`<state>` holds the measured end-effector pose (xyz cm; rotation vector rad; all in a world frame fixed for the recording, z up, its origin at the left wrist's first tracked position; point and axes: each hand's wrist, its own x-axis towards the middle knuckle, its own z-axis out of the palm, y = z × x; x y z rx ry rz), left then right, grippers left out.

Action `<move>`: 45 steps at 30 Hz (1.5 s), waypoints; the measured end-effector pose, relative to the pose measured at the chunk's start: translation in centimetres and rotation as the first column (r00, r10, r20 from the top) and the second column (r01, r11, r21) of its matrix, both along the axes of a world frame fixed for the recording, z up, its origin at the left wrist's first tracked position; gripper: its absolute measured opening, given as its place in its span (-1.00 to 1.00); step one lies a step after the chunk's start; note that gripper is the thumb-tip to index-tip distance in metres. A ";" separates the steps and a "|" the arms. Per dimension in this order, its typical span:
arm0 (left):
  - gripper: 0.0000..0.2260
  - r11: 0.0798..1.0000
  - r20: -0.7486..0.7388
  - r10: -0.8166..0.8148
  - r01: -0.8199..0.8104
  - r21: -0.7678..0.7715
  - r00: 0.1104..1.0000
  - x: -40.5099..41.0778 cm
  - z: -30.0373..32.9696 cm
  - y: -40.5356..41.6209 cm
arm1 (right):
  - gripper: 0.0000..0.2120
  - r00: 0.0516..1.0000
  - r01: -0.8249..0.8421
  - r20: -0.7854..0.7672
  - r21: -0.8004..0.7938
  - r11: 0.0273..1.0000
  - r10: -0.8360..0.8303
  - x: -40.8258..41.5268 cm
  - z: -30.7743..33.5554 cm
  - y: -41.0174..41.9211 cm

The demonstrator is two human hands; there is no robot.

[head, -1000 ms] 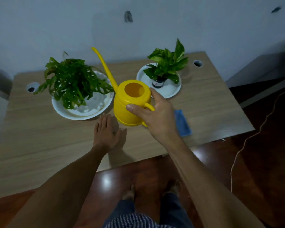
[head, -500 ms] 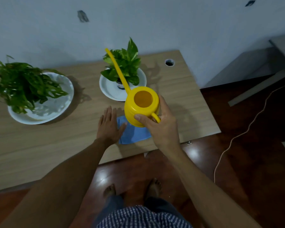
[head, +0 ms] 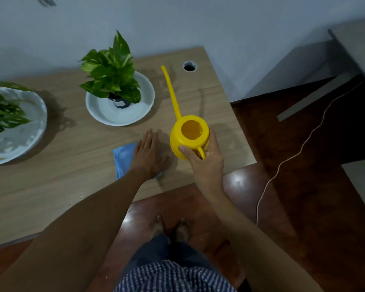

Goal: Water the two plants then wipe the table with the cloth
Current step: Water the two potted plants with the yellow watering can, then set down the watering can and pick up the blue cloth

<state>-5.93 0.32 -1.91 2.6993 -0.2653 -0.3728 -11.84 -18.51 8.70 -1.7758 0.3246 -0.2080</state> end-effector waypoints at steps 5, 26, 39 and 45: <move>-0.15 0.994 0.028 -0.102 0.103 -0.024 0.994 0.6 -2.0 -1.7 | -0.39 0.998 0.059 -0.033 -0.011 0.998 -0.060 0.8 -2.8 -1.5; -0.20 0.990 0.008 -0.117 0.116 0.080 0.993 0.8 -4.3 -3.1 | -0.26 0.987 0.055 -0.152 -0.035 0.998 -0.059 2.7 -8.1 -3.2; -0.27 0.994 0.028 -0.104 0.105 -0.006 0.994 0.1 -2.1 -2.5 | -0.21 0.967 0.224 0.025 -0.561 0.797 -0.254 0.8 -6.0 -2.4; -0.40 0.992 0.064 0.091 -0.084 -0.098 0.994 -1.3 0.3 0.9 | -0.67 0.930 0.098 0.359 -0.456 0.884 0.082 1.8 -2.5 1.0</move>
